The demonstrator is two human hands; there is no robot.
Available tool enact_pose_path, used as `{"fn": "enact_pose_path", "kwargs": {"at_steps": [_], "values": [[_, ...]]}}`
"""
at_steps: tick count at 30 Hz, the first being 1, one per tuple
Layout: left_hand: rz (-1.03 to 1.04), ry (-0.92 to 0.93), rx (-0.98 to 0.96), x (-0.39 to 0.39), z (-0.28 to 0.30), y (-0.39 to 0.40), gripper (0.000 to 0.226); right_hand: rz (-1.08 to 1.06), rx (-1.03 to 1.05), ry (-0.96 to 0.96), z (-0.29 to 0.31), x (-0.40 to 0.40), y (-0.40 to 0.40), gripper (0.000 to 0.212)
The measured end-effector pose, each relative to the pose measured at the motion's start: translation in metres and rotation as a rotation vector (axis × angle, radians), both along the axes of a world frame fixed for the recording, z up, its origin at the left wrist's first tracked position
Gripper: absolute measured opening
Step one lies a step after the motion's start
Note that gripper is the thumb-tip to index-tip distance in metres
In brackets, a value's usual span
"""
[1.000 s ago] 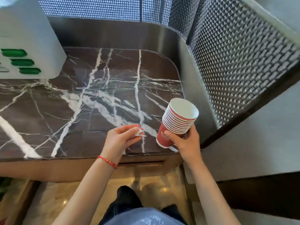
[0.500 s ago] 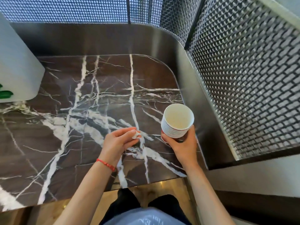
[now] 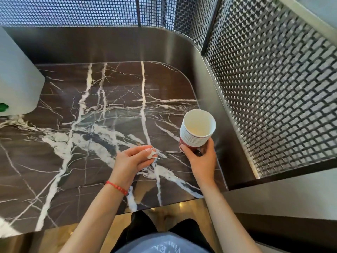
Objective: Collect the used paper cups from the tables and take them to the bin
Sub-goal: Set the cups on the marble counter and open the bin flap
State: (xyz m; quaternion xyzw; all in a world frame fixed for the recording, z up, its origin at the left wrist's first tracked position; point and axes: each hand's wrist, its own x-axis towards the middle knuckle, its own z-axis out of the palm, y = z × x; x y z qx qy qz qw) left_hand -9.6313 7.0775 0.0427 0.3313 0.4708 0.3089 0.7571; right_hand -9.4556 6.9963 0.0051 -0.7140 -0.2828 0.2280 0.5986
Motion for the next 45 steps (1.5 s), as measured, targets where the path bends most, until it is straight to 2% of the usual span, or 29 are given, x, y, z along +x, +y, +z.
{"fn": "enact_pose_path", "kwargs": {"at_steps": [4,10,20,28,34,45], "values": [[-0.005,0.004,0.014,-0.002,0.001,-0.004,0.012,-0.050,0.042,0.028,0.003,0.008,0.017,0.067],[0.007,-0.002,0.016,-0.003,0.006,-0.005,0.010,-0.130,0.022,-0.072,0.002,0.016,0.034,0.065],[0.003,0.007,0.009,-0.007,0.005,-0.009,0.010,-0.190,0.006,-0.100,0.000,0.020,0.045,0.069],[-0.010,-0.008,-0.004,-0.008,0.001,-0.009,0.011,-0.126,-0.078,-0.018,0.000,0.015,0.031,0.070],[-0.041,-0.002,-0.016,-0.013,-0.007,-0.014,0.010,-0.091,-0.148,-0.044,0.004,0.000,0.002,0.057],[0.059,0.018,0.015,-0.037,-0.009,-0.071,0.010,0.251,-0.236,-0.396,0.005,-0.036,-0.073,0.046]]}}
